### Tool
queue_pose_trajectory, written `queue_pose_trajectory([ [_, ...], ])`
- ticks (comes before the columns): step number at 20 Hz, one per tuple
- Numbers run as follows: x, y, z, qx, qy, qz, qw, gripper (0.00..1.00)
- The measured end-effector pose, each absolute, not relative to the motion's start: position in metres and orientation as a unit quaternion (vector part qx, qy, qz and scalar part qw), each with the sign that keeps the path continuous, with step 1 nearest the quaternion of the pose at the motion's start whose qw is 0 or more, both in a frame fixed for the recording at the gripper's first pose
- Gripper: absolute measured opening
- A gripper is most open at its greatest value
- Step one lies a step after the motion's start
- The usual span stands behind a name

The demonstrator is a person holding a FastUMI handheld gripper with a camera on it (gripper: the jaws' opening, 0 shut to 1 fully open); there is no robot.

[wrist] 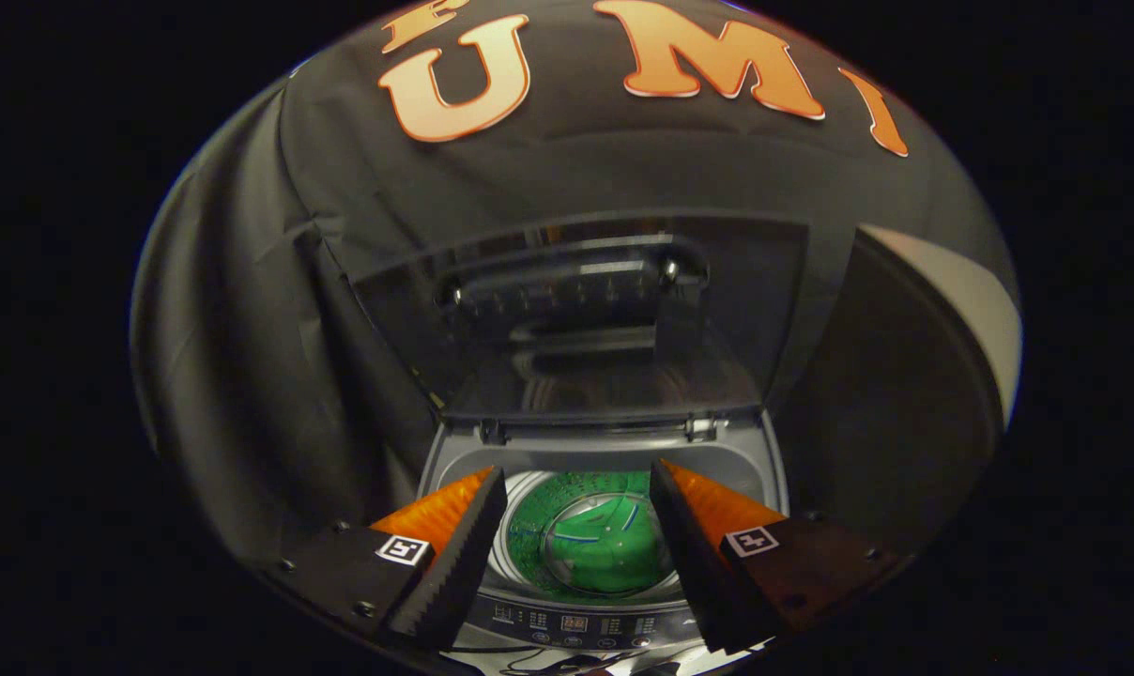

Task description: Put the clothes into the washing machine and then close the washing machine lid.

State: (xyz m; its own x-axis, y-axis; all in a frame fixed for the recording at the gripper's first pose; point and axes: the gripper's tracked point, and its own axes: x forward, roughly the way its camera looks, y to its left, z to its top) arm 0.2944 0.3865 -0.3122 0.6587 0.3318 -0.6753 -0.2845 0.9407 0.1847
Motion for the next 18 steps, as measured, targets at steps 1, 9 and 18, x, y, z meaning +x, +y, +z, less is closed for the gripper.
queue_pose_trajectory([
  [1, 0.301, 0.387, -0.294, 0.039, 0.360, 0.172, 0.916, 0.99],
  [9, 0.382, 0.389, -0.207, 0.024, 0.277, 0.177, 0.944, 0.98],
  [18, 0.459, 0.403, -0.229, 0.012, 0.284, 0.165, 0.944, 0.99],
])
